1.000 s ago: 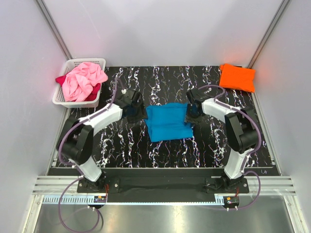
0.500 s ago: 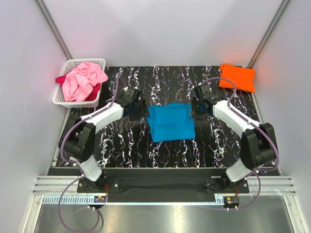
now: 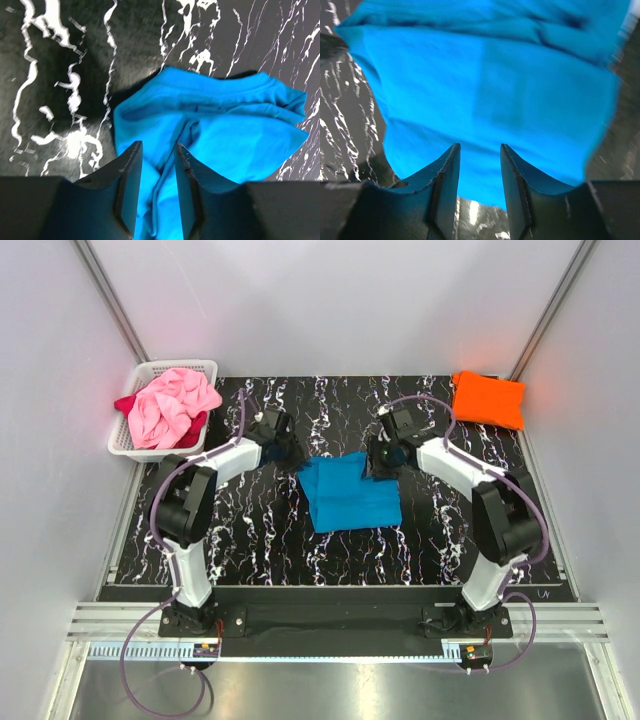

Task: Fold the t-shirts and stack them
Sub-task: Fold the tshirt

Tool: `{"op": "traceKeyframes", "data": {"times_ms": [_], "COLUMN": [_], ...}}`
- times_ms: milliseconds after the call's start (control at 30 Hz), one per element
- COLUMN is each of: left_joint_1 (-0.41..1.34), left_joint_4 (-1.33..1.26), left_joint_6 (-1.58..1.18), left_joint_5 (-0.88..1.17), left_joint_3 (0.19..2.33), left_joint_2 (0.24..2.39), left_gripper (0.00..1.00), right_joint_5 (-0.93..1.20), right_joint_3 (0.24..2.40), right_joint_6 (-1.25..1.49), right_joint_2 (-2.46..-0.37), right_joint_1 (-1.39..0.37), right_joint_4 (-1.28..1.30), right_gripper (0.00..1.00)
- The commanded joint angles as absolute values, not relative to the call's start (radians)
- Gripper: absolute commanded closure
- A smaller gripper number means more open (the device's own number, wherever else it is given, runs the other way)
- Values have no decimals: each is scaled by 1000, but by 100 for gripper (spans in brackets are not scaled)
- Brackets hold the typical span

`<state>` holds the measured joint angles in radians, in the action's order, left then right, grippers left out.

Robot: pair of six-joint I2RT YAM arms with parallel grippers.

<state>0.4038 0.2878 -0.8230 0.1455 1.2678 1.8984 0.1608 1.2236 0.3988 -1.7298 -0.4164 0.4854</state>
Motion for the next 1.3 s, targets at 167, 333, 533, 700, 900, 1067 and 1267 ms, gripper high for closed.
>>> {"op": "traceKeyframes", "data": {"times_ms": [167,333,533,700,900,1067,1267], "left_joint_1": [400,397,390,379,376,376,376], "left_joint_4": [276,302,322,334,336,333,333], "left_joint_6": [-822,-802,-781,-775,-773,-775,-778], "left_joint_5": [117,60,11,3,51,118,115], "left_joint_3": [1348,1355,1364,1368,1393,1413,1394], "left_joint_2": [1950,1939,1937,1947,1996,2040,2037], "left_gripper": [67,64,50,45,44,44,45], "right_joint_5": [196,202,207,192,153,118,19], "right_joint_3": [1481,1597,1698,1746,1790,1802,1809], "right_joint_6": [350,339,308,275,253,250,238], "right_joint_2": [-1900,-1991,-2094,-2163,-2206,-2209,-2187], "right_joint_1": [-508,-523,-540,-566,-607,-624,-644], "right_joint_4": [439,466,505,540,571,578,586], "right_gripper": [54,51,48,47,47,46,46]}}
